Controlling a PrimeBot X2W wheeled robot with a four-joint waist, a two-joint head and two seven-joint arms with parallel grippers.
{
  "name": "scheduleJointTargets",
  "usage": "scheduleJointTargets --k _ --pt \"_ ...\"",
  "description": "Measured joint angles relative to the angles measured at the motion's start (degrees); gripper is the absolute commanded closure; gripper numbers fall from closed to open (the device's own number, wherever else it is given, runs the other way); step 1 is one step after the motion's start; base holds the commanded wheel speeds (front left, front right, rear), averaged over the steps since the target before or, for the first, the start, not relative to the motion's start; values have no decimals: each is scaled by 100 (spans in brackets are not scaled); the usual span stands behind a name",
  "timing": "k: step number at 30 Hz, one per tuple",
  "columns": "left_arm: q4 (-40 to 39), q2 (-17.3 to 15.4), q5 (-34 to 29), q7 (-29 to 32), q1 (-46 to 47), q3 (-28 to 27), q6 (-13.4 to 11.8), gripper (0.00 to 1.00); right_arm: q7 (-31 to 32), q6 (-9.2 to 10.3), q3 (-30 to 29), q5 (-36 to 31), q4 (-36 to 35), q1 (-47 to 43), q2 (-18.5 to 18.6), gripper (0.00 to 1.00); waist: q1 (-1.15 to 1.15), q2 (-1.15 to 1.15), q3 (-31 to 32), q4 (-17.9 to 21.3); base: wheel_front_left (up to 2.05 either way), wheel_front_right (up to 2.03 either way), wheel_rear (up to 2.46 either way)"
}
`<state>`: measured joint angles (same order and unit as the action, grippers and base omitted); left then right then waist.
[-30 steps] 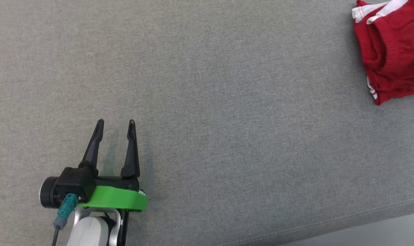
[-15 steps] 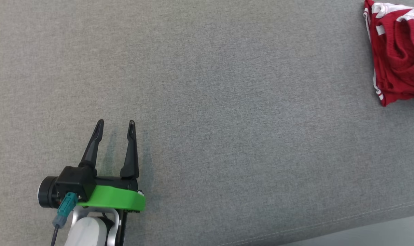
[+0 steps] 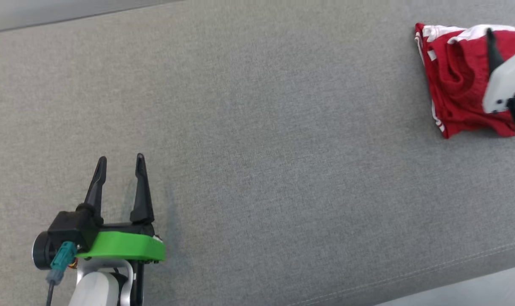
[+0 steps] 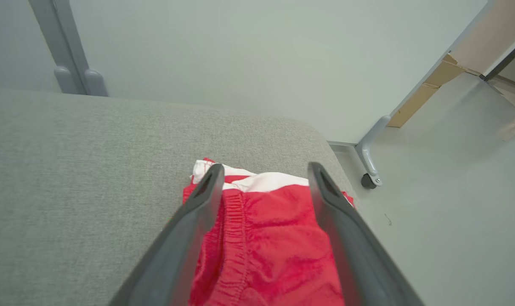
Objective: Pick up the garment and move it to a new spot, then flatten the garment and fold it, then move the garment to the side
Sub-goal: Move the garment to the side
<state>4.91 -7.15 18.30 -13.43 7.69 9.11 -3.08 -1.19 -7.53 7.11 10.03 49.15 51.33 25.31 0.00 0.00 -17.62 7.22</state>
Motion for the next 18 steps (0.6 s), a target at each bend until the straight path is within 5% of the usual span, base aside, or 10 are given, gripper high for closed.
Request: scheduleJointTargets --k 9,18 --pt "546 63 369 -134 -99 -550 30 0 -595 -1 558 280 -232 -278 -916 0 0 0 668 -51 0 0 0" --pt "665 211 321 -159 -598 -883 12 0 -1245 0 470 478 -616 -1574 -1668 0 0 0 1201 -351 0 0 0"
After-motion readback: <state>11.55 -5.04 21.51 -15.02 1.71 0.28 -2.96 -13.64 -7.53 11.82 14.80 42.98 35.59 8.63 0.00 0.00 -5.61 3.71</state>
